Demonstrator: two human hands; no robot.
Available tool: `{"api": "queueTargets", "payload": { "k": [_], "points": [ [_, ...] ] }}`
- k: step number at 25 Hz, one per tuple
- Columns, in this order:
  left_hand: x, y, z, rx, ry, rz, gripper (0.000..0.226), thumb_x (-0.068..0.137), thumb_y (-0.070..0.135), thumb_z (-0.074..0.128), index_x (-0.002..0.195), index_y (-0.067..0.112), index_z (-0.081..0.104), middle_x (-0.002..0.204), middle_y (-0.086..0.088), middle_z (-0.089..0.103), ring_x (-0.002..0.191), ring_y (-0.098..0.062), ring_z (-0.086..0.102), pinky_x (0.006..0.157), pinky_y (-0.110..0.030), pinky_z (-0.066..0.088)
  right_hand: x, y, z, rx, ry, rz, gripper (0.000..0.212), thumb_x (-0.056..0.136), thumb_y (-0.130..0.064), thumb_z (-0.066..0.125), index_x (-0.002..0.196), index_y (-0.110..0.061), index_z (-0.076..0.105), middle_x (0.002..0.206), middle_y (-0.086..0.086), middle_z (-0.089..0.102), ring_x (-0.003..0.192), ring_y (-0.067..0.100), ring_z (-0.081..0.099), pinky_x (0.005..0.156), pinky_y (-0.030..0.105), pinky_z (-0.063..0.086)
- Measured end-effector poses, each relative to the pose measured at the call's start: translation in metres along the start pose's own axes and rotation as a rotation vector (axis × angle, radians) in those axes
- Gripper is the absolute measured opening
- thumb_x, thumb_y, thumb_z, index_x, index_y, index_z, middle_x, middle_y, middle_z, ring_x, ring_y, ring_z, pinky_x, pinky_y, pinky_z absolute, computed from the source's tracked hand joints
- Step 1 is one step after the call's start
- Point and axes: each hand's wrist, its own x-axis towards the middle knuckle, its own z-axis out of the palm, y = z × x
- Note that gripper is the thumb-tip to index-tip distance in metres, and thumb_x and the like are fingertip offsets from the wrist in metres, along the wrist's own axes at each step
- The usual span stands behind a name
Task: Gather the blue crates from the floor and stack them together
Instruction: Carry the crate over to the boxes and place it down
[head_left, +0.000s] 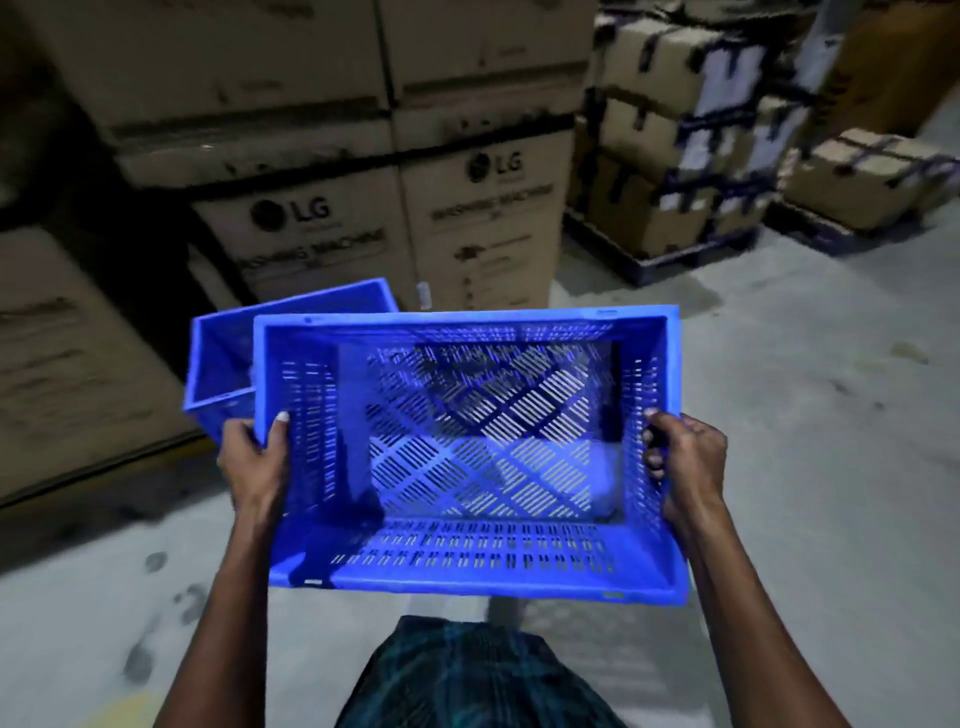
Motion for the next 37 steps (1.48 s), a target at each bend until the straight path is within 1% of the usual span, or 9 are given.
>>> {"api": "queueTargets", "payload": {
  "k": [3, 5, 9, 11, 16, 22, 27, 31, 37],
  "points": [
    [0.018, -0.024, -0.043, -0.032, 0.056, -0.077, 0.029, 0.085, 0.050, 0.066, 0.080, 0.026, 0.051, 0.081, -0.019, 0.064, 0.072, -0.038, 0.063, 0.069, -0.050, 0.054, 0.011, -0.009, 0.047, -0.020, -0.136, -0.010, 0.022, 0.085, -0.014, 0.065, 0.065, -0.014, 0.056, 0.051, 0.000, 0.054, 0.034, 0.009, 0.034, 0.036, 0.014, 0.021],
    [0.028, -0.040, -0.071, 0.002, 0.120, -0.117, 0.032, 0.081, 0.058, 0.065, 0.078, 0.030, 0.050, 0.082, -0.020, 0.066, 0.072, -0.041, 0.065, 0.068, -0.057, 0.055, 0.016, -0.011, 0.083, -0.050, -0.222, 0.004, 0.020, 0.085, -0.015, 0.065, 0.067, -0.014, 0.057, 0.054, 0.001, 0.054, 0.035, 0.009, 0.035, 0.037, 0.015, 0.021],
    [0.042, -0.044, -0.102, 0.000, 0.242, -0.135, 0.030, 0.089, 0.040, 0.066, 0.090, 0.012, 0.056, 0.086, -0.014, 0.063, 0.075, -0.028, 0.059, 0.070, -0.038, 0.046, 0.021, -0.001, 0.149, -0.110, -0.330, 0.029, 0.018, 0.085, -0.016, 0.065, 0.069, -0.013, 0.057, 0.056, 0.002, 0.055, 0.036, 0.010, 0.036, 0.036, 0.015, 0.022],
    [0.054, -0.059, -0.106, -0.015, 0.268, -0.145, 0.032, 0.089, 0.039, 0.067, 0.090, 0.009, 0.056, 0.086, -0.015, 0.064, 0.074, -0.028, 0.060, 0.070, -0.040, 0.048, 0.028, 0.004, 0.179, -0.134, -0.355, 0.037, 0.018, 0.085, -0.016, 0.066, 0.069, -0.013, 0.058, 0.058, 0.003, 0.056, 0.037, 0.011, 0.037, 0.036, 0.015, 0.023],
    [0.123, -0.086, -0.097, -0.066, 0.288, -0.202, 0.027, 0.089, 0.032, 0.069, 0.088, 0.007, 0.057, 0.084, -0.014, 0.064, 0.075, -0.027, 0.060, 0.071, -0.039, 0.048, 0.051, 0.014, 0.264, -0.199, -0.326, 0.030, 0.017, 0.083, -0.017, 0.066, 0.068, -0.010, 0.060, 0.056, 0.005, 0.057, 0.036, 0.012, 0.037, 0.035, 0.016, 0.024],
    [0.232, -0.092, -0.081, -0.106, 0.263, -0.256, 0.029, 0.084, 0.036, 0.070, 0.088, 0.010, 0.060, 0.085, -0.012, 0.066, 0.071, -0.023, 0.059, 0.070, -0.037, 0.049, 0.082, 0.013, 0.366, -0.245, -0.238, -0.012, 0.019, 0.082, -0.018, 0.066, 0.066, -0.008, 0.064, 0.053, 0.002, 0.062, 0.035, 0.011, 0.040, 0.035, 0.017, 0.026],
    [0.308, -0.090, -0.069, -0.037, 0.250, -0.281, 0.027, 0.087, 0.028, 0.070, 0.093, 0.003, 0.063, 0.087, -0.010, 0.065, 0.076, -0.023, 0.059, 0.072, -0.029, 0.042, 0.119, 0.025, 0.433, -0.307, -0.212, 0.030, 0.027, 0.075, -0.027, 0.068, 0.055, -0.009, 0.066, 0.058, 0.010, 0.060, 0.040, 0.019, 0.039, 0.044, 0.022, 0.028],
    [0.358, -0.089, -0.050, 0.016, 0.253, -0.330, 0.027, 0.084, 0.036, 0.069, 0.091, 0.010, 0.064, 0.088, -0.010, 0.070, 0.076, -0.027, 0.065, 0.072, -0.034, 0.050, 0.157, 0.032, 0.481, -0.375, -0.260, 0.079, 0.025, 0.082, -0.029, 0.066, 0.068, -0.008, 0.067, 0.047, 0.004, 0.052, 0.033, 0.014, 0.035, 0.037, 0.017, 0.026],
    [0.423, -0.093, -0.002, 0.111, 0.245, -0.436, 0.040, 0.073, 0.049, 0.069, 0.094, 0.015, 0.069, 0.086, -0.013, 0.074, 0.078, -0.032, 0.071, 0.077, -0.047, 0.059, 0.228, 0.037, 0.552, -0.437, -0.326, 0.140, 0.029, 0.086, -0.027, 0.063, 0.062, -0.010, 0.061, 0.040, 0.001, 0.046, 0.030, 0.012, 0.033, 0.036, 0.015, 0.024]
  ]
}}
